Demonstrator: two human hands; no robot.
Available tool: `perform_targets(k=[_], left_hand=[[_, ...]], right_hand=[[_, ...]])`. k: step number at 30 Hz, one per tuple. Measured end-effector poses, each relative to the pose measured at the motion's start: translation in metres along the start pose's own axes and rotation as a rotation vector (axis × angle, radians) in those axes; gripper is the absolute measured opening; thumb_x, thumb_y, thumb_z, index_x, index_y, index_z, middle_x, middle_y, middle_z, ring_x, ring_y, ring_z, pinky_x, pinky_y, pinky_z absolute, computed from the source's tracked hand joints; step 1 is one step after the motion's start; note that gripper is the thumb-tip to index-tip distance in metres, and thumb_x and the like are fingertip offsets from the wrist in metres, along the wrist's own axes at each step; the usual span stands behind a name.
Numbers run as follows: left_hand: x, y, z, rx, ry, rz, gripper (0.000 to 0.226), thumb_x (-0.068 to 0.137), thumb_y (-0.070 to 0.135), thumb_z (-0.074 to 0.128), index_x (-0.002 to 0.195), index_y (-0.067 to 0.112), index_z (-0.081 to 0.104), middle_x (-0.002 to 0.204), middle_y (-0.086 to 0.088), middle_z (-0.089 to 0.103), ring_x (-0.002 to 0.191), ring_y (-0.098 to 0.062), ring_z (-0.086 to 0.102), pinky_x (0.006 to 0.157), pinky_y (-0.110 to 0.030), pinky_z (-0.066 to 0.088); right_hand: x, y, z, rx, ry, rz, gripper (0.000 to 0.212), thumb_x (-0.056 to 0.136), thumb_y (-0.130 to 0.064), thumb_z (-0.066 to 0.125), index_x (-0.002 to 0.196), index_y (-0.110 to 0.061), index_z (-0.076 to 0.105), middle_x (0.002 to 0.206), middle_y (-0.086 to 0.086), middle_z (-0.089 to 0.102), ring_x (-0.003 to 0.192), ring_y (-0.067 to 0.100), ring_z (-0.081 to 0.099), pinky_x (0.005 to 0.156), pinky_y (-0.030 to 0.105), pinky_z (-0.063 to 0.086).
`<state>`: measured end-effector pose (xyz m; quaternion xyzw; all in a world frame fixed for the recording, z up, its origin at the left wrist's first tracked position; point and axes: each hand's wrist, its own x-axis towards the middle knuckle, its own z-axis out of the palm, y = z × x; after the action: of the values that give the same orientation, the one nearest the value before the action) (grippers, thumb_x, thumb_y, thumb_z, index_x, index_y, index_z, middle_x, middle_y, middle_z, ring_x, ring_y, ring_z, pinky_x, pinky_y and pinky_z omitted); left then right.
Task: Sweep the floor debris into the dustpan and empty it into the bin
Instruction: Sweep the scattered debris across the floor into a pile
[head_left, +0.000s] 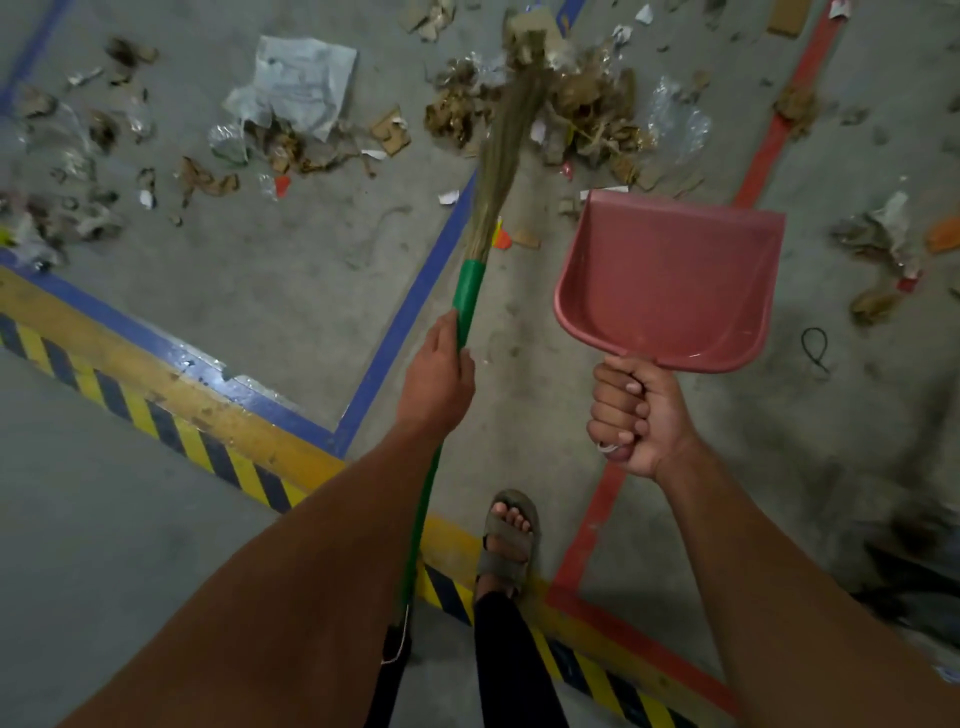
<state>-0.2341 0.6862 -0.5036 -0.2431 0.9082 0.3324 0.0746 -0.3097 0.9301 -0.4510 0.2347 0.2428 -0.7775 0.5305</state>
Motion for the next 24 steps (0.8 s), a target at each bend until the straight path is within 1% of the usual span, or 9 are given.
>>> perform_targets(k=[4,7,10,13,16,18,21,23,24], left_hand=[[-0.005,-0.006,-0.003,-0.054,0.07,-0.1,0.06,0.105,0.022,0.043,0.161,0.01,0.024,0.149,-0.012,0.04,0.114,-0.03,0.056,0.09,-0.041,0.049],[0.0,-0.001,0.0,-0.074,0.111,-0.229,0.06,0.106,0.019,0.043,0.161,0.008,0.022,0.147,-0.013,0.039,0.106,-0.03,0.056,0.081,-0.035,0.042],[0.006,0.013,0.011,-0.087,0.104,-0.415,0.061,0.106,0.015,0.041,0.161,0.004,0.018,0.15,-0.017,0.037,0.107,-0.031,0.055,0.086,-0.037,0.042],[0.014,0.03,0.028,-0.158,0.045,-0.594,0.05,0.104,0.015,0.045,0.15,-0.002,0.036,0.143,-0.023,0.048,0.121,-0.036,0.056,0.099,-0.041,0.045],[0.021,0.047,0.048,-0.177,-0.088,-0.677,0.036,0.101,0.023,0.054,0.129,-0.001,0.055,0.128,-0.02,0.063,0.114,-0.036,0.065,0.095,-0.039,0.054],[0.024,0.057,0.061,-0.227,-0.184,-0.608,0.034,0.098,0.023,0.054,0.125,0.002,0.058,0.12,-0.018,0.067,0.102,-0.036,0.069,0.087,-0.038,0.059],[0.027,0.072,0.069,-0.26,-0.245,-0.345,0.033,0.096,0.022,0.052,0.125,0.008,0.06,0.102,-0.019,0.071,0.083,-0.036,0.073,0.075,-0.045,0.063],[0.029,0.081,0.067,-0.241,-0.234,-0.163,0.041,0.097,0.022,0.052,0.136,0.011,0.056,0.102,-0.018,0.072,0.086,-0.037,0.072,0.079,-0.048,0.062],[0.028,0.087,0.063,-0.21,-0.214,-0.079,0.046,0.098,0.022,0.052,0.143,0.012,0.052,0.11,-0.018,0.071,0.094,-0.036,0.07,0.086,-0.048,0.06]], right_hand=[[-0.001,0.0,-0.001,0.011,-0.011,0.008,0.042,0.098,-0.024,0.042,0.057,-0.024,0.036,0.037,-0.009,0.025,0.03,0.008,0.01,0.037,0.022,0.012],[-0.003,0.001,-0.001,0.012,-0.005,0.009,0.043,0.099,-0.024,0.042,0.056,-0.023,0.037,0.037,-0.009,0.025,0.03,0.009,0.01,0.036,0.021,0.013],[-0.004,0.002,-0.004,0.015,-0.016,0.017,0.044,0.099,-0.024,0.04,0.055,-0.023,0.038,0.037,-0.009,0.022,0.031,0.009,0.01,0.036,0.021,0.015],[-0.006,0.0,-0.008,0.011,-0.022,0.023,0.044,0.1,-0.024,0.039,0.056,-0.023,0.038,0.04,-0.009,0.016,0.031,0.009,0.011,0.034,0.021,0.016],[-0.012,-0.004,-0.014,0.0,0.006,0.015,0.044,0.099,-0.023,0.04,0.056,-0.023,0.036,0.041,-0.009,0.014,0.031,0.008,0.01,0.034,0.02,0.016],[-0.017,-0.007,-0.02,-0.009,0.015,0.013,0.043,0.098,-0.023,0.042,0.056,-0.023,0.036,0.041,-0.009,0.014,0.031,0.008,0.01,0.035,0.021,0.015],[-0.026,-0.013,-0.028,-0.024,0.033,0.01,0.042,0.097,-0.024,0.044,0.056,-0.024,0.035,0.042,-0.009,0.012,0.031,0.008,0.009,0.036,0.021,0.012],[-0.032,-0.016,-0.032,-0.025,0.04,0.003,0.042,0.097,-0.024,0.044,0.056,-0.024,0.035,0.042,-0.009,0.012,0.031,0.008,0.009,0.036,0.021,0.013],[-0.034,-0.017,-0.033,-0.024,0.04,-0.005,0.042,0.097,-0.024,0.044,0.055,-0.024,0.036,0.042,-0.009,0.013,0.031,0.008,0.009,0.036,0.021,0.013]])
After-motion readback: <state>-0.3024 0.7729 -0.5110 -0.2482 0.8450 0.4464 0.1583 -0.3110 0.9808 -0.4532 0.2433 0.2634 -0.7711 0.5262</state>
